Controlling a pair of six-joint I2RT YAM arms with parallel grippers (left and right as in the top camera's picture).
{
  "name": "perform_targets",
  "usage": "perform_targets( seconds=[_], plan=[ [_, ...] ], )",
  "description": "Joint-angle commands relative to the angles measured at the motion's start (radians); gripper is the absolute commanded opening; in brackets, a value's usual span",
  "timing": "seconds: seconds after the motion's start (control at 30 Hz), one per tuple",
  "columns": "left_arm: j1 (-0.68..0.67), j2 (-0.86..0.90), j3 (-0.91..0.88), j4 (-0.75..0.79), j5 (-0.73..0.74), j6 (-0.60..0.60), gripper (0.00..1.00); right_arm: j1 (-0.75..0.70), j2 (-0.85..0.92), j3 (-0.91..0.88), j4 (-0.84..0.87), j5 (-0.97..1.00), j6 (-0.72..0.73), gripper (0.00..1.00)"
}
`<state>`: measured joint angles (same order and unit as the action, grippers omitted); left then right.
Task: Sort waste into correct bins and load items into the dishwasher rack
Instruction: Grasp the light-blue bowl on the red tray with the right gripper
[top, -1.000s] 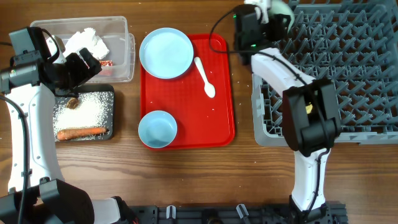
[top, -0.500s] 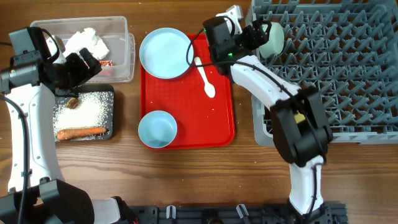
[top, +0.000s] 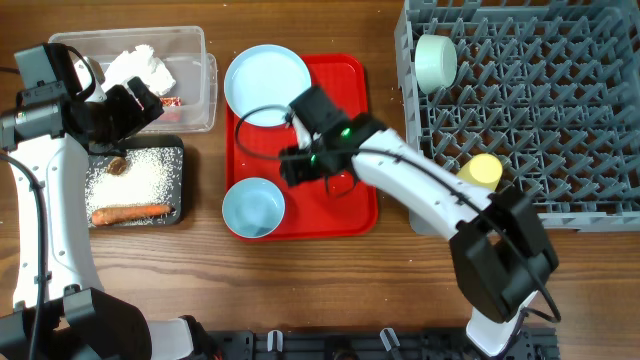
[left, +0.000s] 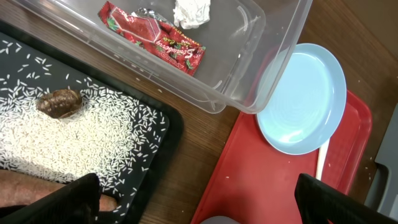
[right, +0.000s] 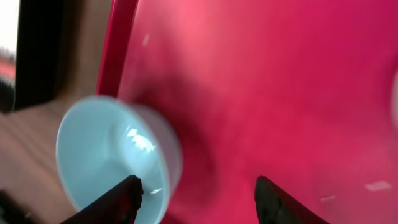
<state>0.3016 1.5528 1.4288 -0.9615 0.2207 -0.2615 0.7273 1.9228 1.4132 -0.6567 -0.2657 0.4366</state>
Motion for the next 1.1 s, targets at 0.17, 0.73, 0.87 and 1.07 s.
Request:
perform_targets(
  seconds=[0.17, 0.73, 0.87, 1.07],
  plan=[
    [0.005, -0.001, 0.002, 0.002, -0.006, -0.009, 1.00, 0.124, 0.024, -0.067, 0.051, 0.167, 0.298, 0.39],
    [0.005, -0.001, 0.002, 0.003, -0.006, -0.009, 1.00, 0.062, -0.072, -0.021, -0.091, 0.329, 0.311, 0.04],
    [0.005, -0.001, 0.002, 0.003, -0.006, -0.009, 1.00, -0.055, -0.356, -0.018, -0.228, 0.753, 0.223, 0.04],
    [0.005, -0.001, 0.002, 0.003, -0.006, -0.009, 1.00, -0.166, -0.513, -0.018, -0.208, 1.316, 0.038, 0.04]
  ],
)
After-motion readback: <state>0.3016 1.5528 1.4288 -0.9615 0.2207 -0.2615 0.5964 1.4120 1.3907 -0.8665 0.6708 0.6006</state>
